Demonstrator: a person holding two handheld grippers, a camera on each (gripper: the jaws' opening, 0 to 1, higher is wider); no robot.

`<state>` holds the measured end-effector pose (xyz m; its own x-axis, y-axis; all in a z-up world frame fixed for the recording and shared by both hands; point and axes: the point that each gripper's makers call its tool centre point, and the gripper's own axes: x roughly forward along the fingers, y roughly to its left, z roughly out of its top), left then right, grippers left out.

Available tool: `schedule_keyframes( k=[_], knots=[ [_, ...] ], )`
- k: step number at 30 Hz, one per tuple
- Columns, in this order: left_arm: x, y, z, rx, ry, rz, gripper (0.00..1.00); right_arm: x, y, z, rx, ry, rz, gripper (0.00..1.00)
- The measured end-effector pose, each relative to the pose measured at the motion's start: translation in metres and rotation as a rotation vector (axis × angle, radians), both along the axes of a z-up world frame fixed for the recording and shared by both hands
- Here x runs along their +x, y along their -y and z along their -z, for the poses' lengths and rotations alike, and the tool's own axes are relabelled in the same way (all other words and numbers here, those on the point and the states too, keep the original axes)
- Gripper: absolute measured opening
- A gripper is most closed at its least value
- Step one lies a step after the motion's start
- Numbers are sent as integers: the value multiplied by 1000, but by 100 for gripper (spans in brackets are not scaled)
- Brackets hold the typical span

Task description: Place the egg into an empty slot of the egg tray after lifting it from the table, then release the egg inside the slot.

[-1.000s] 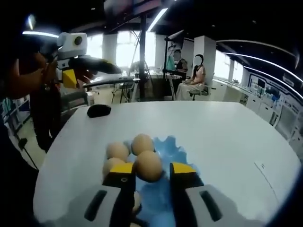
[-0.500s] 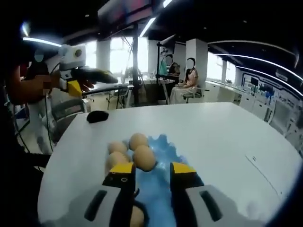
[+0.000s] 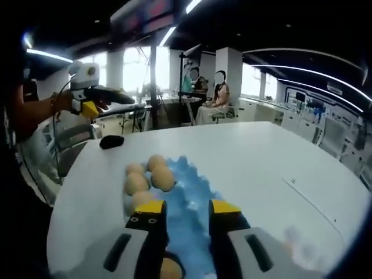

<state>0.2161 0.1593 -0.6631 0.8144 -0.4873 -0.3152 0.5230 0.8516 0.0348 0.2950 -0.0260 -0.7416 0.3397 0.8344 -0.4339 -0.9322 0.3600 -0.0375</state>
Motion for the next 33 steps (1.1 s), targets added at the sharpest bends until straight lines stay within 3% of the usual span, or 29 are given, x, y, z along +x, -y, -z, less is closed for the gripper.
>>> schedule_keyframes(
  k=[33],
  knots=[
    [2, 4, -6, 4, 11, 9, 67, 22, 140, 8, -73, 4, 286, 29]
  ],
)
